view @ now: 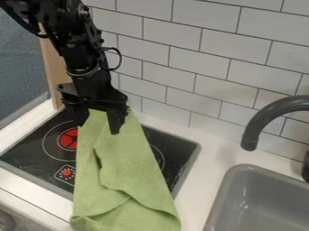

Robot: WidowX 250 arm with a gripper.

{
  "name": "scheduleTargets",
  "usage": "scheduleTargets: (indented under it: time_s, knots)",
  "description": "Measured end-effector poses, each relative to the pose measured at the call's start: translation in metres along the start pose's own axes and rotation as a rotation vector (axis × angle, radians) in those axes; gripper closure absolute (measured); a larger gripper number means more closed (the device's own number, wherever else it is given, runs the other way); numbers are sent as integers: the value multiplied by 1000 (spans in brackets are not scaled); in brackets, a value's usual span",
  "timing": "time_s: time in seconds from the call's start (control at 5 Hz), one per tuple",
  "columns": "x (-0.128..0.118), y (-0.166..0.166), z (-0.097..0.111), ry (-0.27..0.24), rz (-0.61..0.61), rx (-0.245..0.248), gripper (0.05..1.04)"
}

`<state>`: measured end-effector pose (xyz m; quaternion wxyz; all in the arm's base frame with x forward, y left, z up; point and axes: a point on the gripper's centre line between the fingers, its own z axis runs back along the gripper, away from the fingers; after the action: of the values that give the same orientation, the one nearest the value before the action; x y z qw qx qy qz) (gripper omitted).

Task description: Unfold the cloth from left to right

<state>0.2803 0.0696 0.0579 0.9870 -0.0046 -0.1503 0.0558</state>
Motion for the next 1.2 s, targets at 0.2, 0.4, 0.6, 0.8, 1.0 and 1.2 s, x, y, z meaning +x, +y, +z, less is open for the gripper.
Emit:
scheduleTargets:
  time_s: [0.2,0.4,0.6,0.8,1.0,1.2]
  knots:
    - [-6,-1,-5,24,4,-5,85]
    - [-13,-1,-16,61,21,6,85]
    - [-25,3,-30,107,39,50,85]
    - [-28,6,-39,126,47,66,85]
    - [-34,5,-50,163,52,70,85]
    - [-32,-2,-53,169,15,58,85]
